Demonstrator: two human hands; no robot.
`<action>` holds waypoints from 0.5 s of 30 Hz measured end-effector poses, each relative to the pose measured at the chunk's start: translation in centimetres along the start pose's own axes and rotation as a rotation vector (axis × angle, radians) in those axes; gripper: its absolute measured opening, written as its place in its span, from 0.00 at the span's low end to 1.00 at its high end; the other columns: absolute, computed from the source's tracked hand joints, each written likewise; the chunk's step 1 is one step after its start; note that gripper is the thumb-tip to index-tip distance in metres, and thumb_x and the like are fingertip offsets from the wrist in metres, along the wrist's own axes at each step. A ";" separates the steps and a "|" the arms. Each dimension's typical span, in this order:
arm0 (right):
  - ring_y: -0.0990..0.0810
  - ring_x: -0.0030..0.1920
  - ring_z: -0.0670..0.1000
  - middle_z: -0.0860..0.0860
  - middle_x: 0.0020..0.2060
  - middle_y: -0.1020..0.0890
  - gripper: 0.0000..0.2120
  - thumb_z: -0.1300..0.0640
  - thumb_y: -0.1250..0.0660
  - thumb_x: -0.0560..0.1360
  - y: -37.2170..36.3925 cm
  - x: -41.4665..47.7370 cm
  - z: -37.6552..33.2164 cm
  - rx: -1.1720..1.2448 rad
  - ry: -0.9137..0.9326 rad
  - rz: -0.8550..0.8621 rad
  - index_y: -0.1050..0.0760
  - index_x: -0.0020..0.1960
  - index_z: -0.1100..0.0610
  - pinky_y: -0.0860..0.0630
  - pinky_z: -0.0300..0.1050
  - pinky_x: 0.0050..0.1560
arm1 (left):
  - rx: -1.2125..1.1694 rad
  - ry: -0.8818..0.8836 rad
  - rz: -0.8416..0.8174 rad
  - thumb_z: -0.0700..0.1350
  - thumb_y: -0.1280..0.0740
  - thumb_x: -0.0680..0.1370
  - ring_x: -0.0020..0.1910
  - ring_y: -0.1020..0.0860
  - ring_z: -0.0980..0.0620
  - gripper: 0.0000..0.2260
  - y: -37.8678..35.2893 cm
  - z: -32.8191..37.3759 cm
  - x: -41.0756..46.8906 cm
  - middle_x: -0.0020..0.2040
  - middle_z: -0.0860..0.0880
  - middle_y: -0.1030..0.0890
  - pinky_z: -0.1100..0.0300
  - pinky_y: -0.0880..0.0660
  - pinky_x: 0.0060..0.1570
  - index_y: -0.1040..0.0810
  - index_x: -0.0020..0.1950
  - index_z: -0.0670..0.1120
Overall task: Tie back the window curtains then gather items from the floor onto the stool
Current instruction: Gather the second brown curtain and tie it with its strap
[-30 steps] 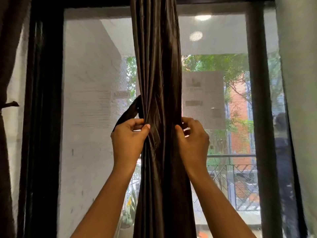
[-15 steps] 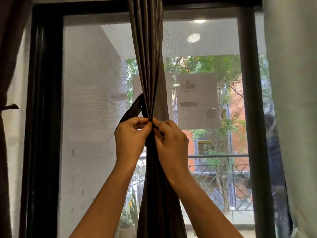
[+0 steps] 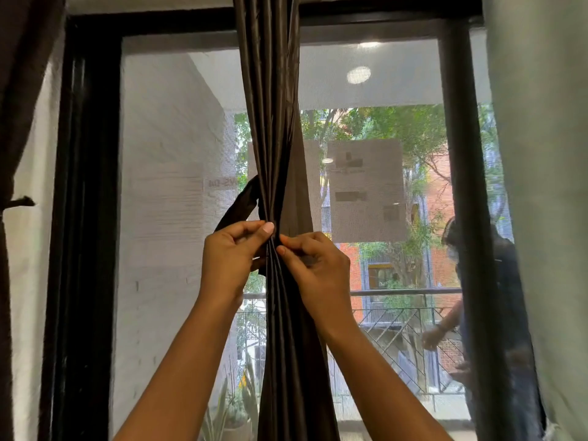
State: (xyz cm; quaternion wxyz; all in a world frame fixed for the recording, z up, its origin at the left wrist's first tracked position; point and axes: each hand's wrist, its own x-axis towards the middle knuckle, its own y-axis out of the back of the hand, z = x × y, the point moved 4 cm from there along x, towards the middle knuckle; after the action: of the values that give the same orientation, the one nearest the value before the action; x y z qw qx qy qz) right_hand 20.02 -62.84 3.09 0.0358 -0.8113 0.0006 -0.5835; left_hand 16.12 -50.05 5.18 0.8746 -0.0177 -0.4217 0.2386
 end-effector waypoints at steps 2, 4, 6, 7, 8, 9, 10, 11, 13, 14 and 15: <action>0.19 0.43 0.43 0.49 0.42 0.18 0.06 0.60 0.29 0.72 0.0 -0.4 0.1 0.076 -0.064 0.047 0.17 0.49 0.55 0.24 0.32 0.45 | 0.060 -0.052 0.025 0.40 0.28 0.73 0.40 0.16 0.51 0.02 0.0 0.2 0.1 0.38 0.48 0.15 0.58 0.20 0.39 0.18 0.45 0.45; 0.18 0.43 0.42 0.48 0.42 0.17 0.05 0.59 0.28 0.72 -0.1 -0.5 0.3 0.137 -0.138 0.060 0.18 0.48 0.54 0.22 0.35 0.46 | 0.119 -0.099 0.011 0.41 0.27 0.73 0.40 0.16 0.51 0.02 -0.2 0.5 0.2 0.39 0.47 0.15 0.57 0.19 0.41 0.18 0.45 0.45; 0.18 0.43 0.42 0.48 0.42 0.16 0.07 0.57 0.27 0.71 -0.1 -0.3 0.4 0.151 -0.173 0.025 0.19 0.48 0.54 0.21 0.37 0.47 | 0.124 -0.079 -0.025 0.41 0.27 0.73 0.40 0.16 0.53 0.02 -0.4 0.6 0.3 0.38 0.48 0.15 0.61 0.20 0.39 0.18 0.44 0.46; 0.18 0.42 0.42 0.47 0.42 0.16 0.08 0.56 0.26 0.70 -0.1 -0.3 0.4 0.137 -0.170 0.003 0.19 0.49 0.54 0.21 0.37 0.46 | 0.109 -0.048 -0.049 0.41 0.27 0.73 0.40 0.16 0.53 0.02 -0.4 0.5 0.4 0.37 0.50 0.15 0.63 0.21 0.36 0.18 0.44 0.46; 0.18 0.42 0.42 0.47 0.41 0.16 0.09 0.56 0.25 0.69 -0.1 -0.2 0.3 0.111 -0.158 -0.012 0.19 0.49 0.55 0.21 0.36 0.46 | 0.090 -0.016 -0.072 0.41 0.27 0.73 0.39 0.16 0.54 0.02 -0.3 0.5 0.5 0.37 0.50 0.15 0.65 0.22 0.35 0.17 0.44 0.45; 0.18 0.41 0.41 0.46 0.41 0.16 0.09 0.57 0.25 0.69 0.0 -0.1 0.2 0.082 -0.145 -0.020 0.19 0.49 0.55 0.21 0.35 0.45 | 0.076 0.011 -0.091 0.41 0.27 0.73 0.39 0.16 0.54 0.02 -0.2 0.4 0.7 0.37 0.50 0.15 0.66 0.22 0.34 0.17 0.45 0.45; 0.18 0.41 0.41 0.46 0.41 0.16 0.08 0.58 0.26 0.70 0.1 0.0 0.2 0.060 -0.135 -0.022 0.19 0.49 0.55 0.22 0.33 0.44 | 0.067 0.028 -0.103 0.41 0.28 0.73 0.39 0.16 0.54 0.03 0.0 0.2 0.8 0.38 0.50 0.15 0.66 0.22 0.35 0.17 0.45 0.44; 0.18 0.41 0.40 0.45 0.41 0.16 0.08 0.59 0.27 0.71 0.1 0.1 0.3 0.051 -0.132 -0.021 0.19 0.50 0.54 0.23 0.32 0.44 | 0.059 0.038 -0.108 0.41 0.28 0.74 0.40 0.16 0.53 0.03 0.1 0.1 0.8 0.39 0.48 0.15 0.65 0.22 0.36 0.17 0.46 0.44; 0.18 0.41 0.39 0.44 0.40 0.17 0.10 0.61 0.29 0.72 0.1 0.2 0.5 0.060 -0.143 -0.013 0.19 0.53 0.54 0.24 0.30 0.44 | 0.038 0.048 -0.107 0.40 0.29 0.74 0.42 0.16 0.51 0.03 0.3 -0.4 0.8 0.40 0.47 0.15 0.63 0.21 0.38 0.18 0.47 0.43; 0.18 0.41 0.40 0.45 0.40 0.16 0.11 0.62 0.30 0.73 0.1 0.2 0.6 0.051 -0.137 -0.005 0.19 0.55 0.54 0.23 0.30 0.44 | 0.028 0.050 -0.105 0.40 0.29 0.74 0.42 0.16 0.51 0.03 0.3 -0.6 0.7 0.40 0.47 0.15 0.62 0.21 0.38 0.18 0.47 0.43; 0.19 0.40 0.41 0.47 0.40 0.17 0.13 0.62 0.31 0.73 0.0 0.2 0.6 0.024 -0.116 0.005 0.19 0.56 0.53 0.23 0.31 0.44 | 0.025 0.047 -0.102 0.40 0.30 0.75 0.41 0.16 0.51 0.03 0.3 -0.7 0.7 0.39 0.48 0.15 0.62 0.21 0.38 0.17 0.47 0.43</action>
State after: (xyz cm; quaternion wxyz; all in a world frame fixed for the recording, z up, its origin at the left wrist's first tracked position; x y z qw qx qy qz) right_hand 20.61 -62.80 3.11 0.0472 -0.8433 -0.0064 -0.5353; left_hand 16.90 -49.32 5.19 0.8955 0.0091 -0.3983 0.1985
